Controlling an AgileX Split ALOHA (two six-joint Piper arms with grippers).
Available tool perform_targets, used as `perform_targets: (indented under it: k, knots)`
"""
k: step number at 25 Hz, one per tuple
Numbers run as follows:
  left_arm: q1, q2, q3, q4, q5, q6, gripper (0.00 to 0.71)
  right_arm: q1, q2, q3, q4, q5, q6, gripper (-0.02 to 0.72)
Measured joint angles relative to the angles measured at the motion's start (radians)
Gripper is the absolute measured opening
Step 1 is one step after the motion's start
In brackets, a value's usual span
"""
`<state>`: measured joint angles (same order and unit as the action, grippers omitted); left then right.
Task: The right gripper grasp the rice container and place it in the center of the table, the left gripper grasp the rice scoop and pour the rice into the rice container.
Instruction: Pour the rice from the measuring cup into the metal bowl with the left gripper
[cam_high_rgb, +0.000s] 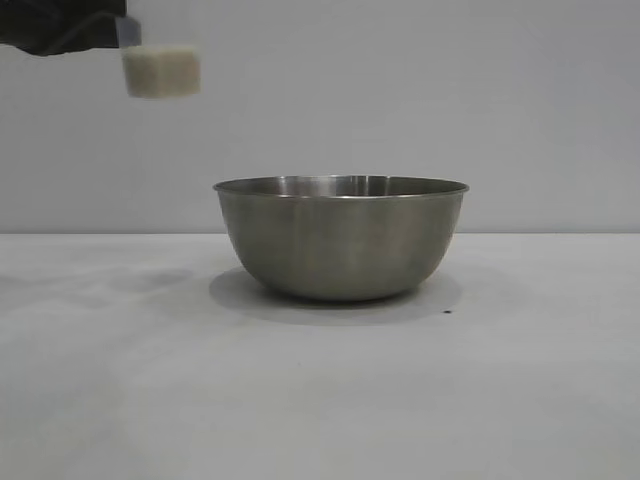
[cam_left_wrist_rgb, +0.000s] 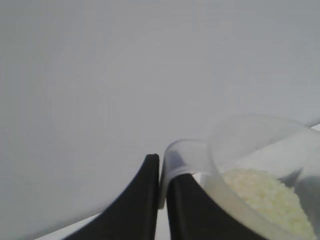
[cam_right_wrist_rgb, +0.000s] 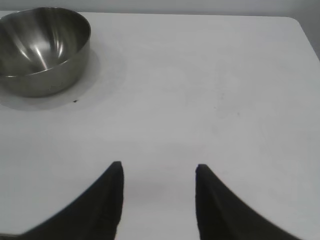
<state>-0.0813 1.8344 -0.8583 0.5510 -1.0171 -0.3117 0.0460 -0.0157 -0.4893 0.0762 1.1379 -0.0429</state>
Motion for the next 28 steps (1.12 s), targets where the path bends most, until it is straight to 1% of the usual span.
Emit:
perform_targets:
  k: [8, 13, 15, 20, 28]
  knots:
    - [-0.13, 0.0, -0.099, 0.017, 0.129, 0.0, 0.0, 0.0, 0.0, 0.0, 0.0, 0.0, 0.0, 0.272]
    - [-0.199, 0.0, -0.186, 0.017, 0.243, 0.035, 0.0, 0.0, 0.0, 0.0, 0.0, 0.0, 0.0, 0.272]
    - [-0.22, 0.013, -0.219, 0.017, 0.257, 0.053, 0.0, 0.0, 0.0, 0.0, 0.0, 0.0, 0.0, 0.272]
    - [-0.241, 0.096, -0.299, 0.017, 0.264, 0.067, 0.0, 0.0, 0.0, 0.0, 0.0, 0.0, 0.0, 0.272]
    - [-0.241, 0.185, -0.392, 0.017, 0.28, 0.107, 0.0, 0.0, 0.0, 0.0, 0.0, 0.0, 0.0, 0.272]
